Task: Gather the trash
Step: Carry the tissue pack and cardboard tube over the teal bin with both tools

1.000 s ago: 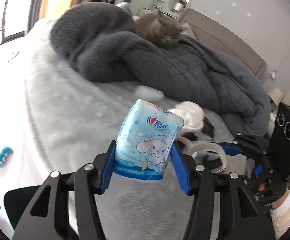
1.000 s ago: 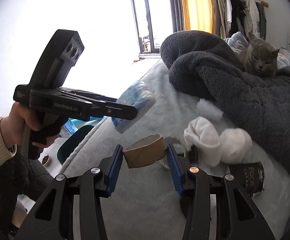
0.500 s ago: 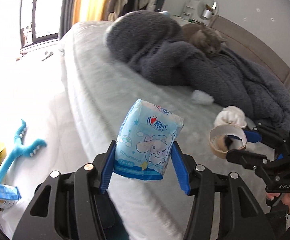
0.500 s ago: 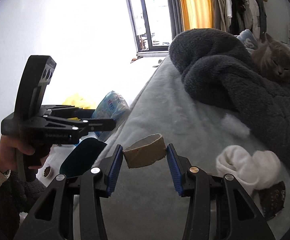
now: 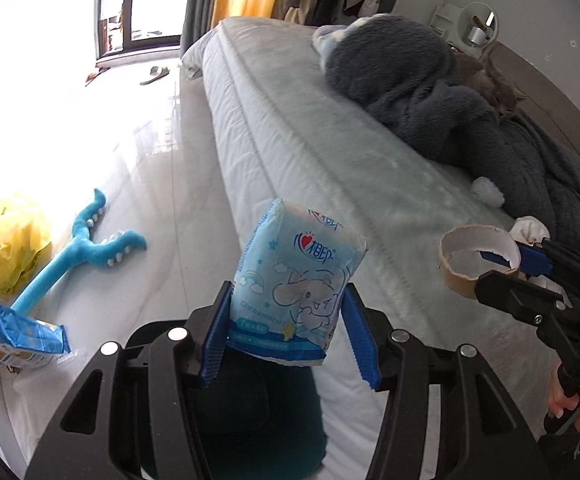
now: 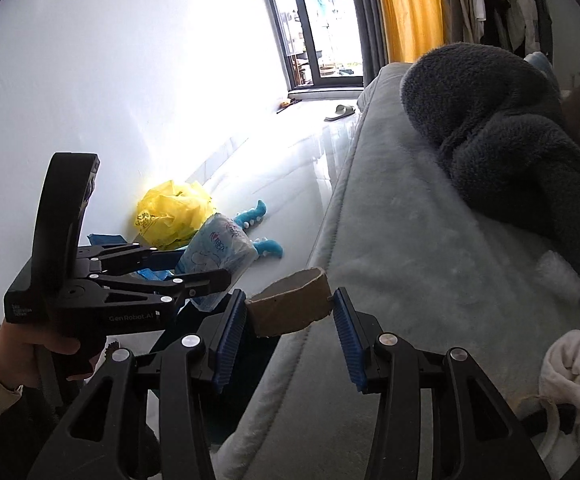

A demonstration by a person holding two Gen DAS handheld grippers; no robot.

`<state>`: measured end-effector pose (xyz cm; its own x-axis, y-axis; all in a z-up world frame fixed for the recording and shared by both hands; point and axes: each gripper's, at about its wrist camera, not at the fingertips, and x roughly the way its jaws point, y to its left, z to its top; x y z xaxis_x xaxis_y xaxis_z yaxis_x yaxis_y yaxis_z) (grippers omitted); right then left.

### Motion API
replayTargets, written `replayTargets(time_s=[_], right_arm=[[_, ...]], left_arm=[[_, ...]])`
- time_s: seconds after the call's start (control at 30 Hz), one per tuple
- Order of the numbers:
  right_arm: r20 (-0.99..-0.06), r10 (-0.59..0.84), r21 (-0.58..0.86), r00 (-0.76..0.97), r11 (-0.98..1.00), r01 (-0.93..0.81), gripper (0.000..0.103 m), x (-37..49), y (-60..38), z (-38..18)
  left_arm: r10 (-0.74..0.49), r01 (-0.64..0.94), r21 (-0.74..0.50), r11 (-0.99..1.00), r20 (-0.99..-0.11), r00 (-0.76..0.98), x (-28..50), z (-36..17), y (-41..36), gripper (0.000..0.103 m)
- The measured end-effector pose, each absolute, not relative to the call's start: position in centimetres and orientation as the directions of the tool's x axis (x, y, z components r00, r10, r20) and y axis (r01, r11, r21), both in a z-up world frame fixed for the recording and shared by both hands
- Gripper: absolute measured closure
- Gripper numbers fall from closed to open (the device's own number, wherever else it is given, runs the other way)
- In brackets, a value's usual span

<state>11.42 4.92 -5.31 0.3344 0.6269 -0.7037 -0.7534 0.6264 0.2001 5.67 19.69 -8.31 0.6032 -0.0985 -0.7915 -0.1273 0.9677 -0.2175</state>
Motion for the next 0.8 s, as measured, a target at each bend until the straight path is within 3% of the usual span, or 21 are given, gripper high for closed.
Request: replayTargets(time_s=[0.8], right_arm=[[-0.794,0.575,0.266,0.196,0.619,-0.739,0.057,8.8,14.2,-9.2]], left_arm=[[-0.142,-0.225,-0.216,0.95,-0.941,0.306,2.7,-18.7,26.1,0.044]])
